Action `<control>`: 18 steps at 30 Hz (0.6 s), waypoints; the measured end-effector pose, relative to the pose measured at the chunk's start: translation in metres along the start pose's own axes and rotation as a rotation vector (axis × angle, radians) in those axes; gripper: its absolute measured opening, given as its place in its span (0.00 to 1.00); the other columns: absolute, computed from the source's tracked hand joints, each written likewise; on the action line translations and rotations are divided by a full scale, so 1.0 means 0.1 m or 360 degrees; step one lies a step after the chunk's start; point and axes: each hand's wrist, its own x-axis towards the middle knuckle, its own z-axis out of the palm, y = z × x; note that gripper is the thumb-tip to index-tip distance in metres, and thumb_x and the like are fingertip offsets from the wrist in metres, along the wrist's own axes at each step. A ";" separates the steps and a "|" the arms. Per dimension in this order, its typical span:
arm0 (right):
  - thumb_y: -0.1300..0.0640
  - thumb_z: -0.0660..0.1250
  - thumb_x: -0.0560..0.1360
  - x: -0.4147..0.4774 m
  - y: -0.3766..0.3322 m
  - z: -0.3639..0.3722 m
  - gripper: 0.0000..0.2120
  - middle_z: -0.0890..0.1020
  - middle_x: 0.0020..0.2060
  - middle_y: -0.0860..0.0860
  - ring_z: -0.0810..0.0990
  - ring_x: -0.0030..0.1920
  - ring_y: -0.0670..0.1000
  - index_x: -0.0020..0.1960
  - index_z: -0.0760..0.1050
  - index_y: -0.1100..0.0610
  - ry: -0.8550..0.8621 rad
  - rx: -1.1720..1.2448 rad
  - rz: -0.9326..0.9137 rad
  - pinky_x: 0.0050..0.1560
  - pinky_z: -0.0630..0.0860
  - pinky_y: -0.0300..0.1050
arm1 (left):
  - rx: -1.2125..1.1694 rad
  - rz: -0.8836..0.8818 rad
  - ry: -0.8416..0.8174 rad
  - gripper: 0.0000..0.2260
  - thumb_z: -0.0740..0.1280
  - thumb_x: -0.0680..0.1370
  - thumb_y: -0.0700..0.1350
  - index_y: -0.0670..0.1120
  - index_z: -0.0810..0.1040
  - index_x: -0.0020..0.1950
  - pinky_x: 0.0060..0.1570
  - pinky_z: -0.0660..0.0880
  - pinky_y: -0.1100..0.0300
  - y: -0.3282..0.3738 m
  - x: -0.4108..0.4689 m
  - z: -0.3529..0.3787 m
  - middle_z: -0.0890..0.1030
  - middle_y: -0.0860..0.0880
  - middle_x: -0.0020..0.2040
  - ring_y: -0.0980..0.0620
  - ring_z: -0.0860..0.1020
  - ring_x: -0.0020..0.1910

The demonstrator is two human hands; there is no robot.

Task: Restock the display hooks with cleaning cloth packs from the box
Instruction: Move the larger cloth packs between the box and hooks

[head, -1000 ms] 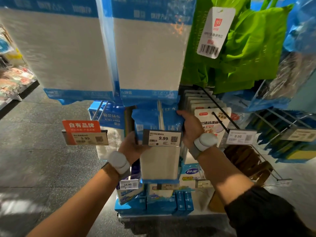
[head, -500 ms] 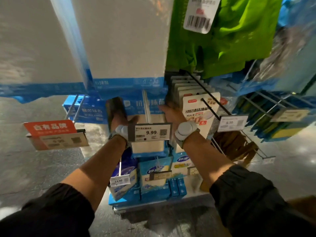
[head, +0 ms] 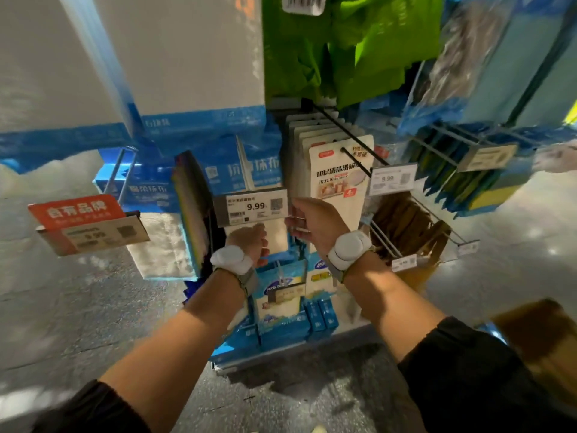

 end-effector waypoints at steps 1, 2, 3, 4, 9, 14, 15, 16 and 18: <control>0.52 0.64 0.80 -0.11 0.03 -0.09 0.13 0.85 0.44 0.53 0.81 0.46 0.53 0.56 0.82 0.59 0.0001 -0.0006 -0.0013 0.53 0.76 0.50 | 0.0058 0.0020 -0.0074 0.15 0.60 0.86 0.51 0.46 0.73 0.41 0.36 0.72 0.56 -0.05 0.05 0.12 0.74 0.47 0.35 0.48 0.73 0.33; 0.51 0.63 0.80 -0.21 0.07 -0.20 0.13 0.85 0.43 0.53 0.81 0.46 0.53 0.55 0.82 0.58 0.0022 -0.0011 -0.0041 0.53 0.76 0.49 | 0.0117 -0.0018 -0.0102 0.17 0.60 0.86 0.52 0.45 0.74 0.40 0.35 0.72 0.56 -0.05 -0.12 0.24 0.75 0.47 0.36 0.48 0.74 0.33; 0.50 0.63 0.81 -0.31 0.12 -0.33 0.14 0.85 0.42 0.53 0.81 0.45 0.53 0.53 0.83 0.58 0.0056 -0.0024 -0.0059 0.52 0.76 0.49 | 0.0167 0.0013 -0.0158 0.19 0.60 0.86 0.53 0.44 0.74 0.39 0.34 0.71 0.57 -0.12 -0.19 0.37 0.75 0.46 0.35 0.48 0.74 0.32; 0.48 0.62 0.81 -0.34 0.13 -0.36 0.15 0.85 0.42 0.53 0.82 0.44 0.53 0.51 0.83 0.57 0.0067 -0.0052 -0.0068 0.50 0.76 0.48 | 0.0172 0.0027 -0.0155 0.19 0.60 0.85 0.53 0.44 0.75 0.38 0.34 0.71 0.58 -0.14 -0.16 0.42 0.76 0.46 0.34 0.48 0.74 0.31; 0.44 0.61 0.82 -0.82 0.23 -1.01 0.21 0.82 0.31 0.52 0.80 0.31 0.51 0.39 0.81 0.56 0.0340 -0.0007 0.0050 0.33 0.76 0.39 | 0.0376 0.0308 -0.0232 0.20 0.63 0.84 0.51 0.44 0.78 0.35 0.34 0.73 0.58 -0.33 -0.49 1.16 0.79 0.47 0.31 0.48 0.75 0.28; 0.38 0.58 0.81 -1.47 0.65 -2.18 0.28 0.79 0.29 0.52 0.77 0.28 0.50 0.31 0.78 0.53 0.0577 0.0217 0.0049 0.34 0.73 0.42 | 0.0691 0.0431 -0.0464 0.18 0.65 0.83 0.49 0.45 0.78 0.35 0.26 0.70 0.63 -0.70 -0.99 2.20 0.78 0.46 0.31 0.49 0.74 0.29; 0.37 0.57 0.81 -1.50 0.66 -2.23 0.29 0.78 0.27 0.51 0.76 0.26 0.50 0.29 0.76 0.53 0.0569 0.0237 0.0107 0.33 0.72 0.42 | 0.0752 0.0508 -0.0461 0.17 0.65 0.83 0.49 0.44 0.78 0.36 0.28 0.72 0.63 -0.74 -1.00 2.21 0.79 0.45 0.32 0.49 0.75 0.30; 0.36 0.56 0.81 -1.65 0.76 -2.53 0.30 0.78 0.26 0.51 0.76 0.25 0.50 0.29 0.75 0.53 0.0638 0.0258 0.0169 0.33 0.71 0.42 | 0.0830 0.0559 -0.0508 0.17 0.64 0.83 0.49 0.44 0.79 0.37 0.32 0.74 0.61 -0.85 -1.12 2.45 0.79 0.45 0.32 0.49 0.76 0.31; 0.36 0.55 0.81 -1.89 0.91 -2.92 0.29 0.79 0.26 0.51 0.77 0.25 0.51 0.33 0.76 0.54 0.0752 0.0228 0.0190 0.34 0.72 0.43 | 0.0908 0.0646 -0.0569 0.20 0.64 0.84 0.51 0.44 0.78 0.34 0.36 0.74 0.59 -1.03 -1.25 2.77 0.79 0.48 0.29 0.52 0.76 0.29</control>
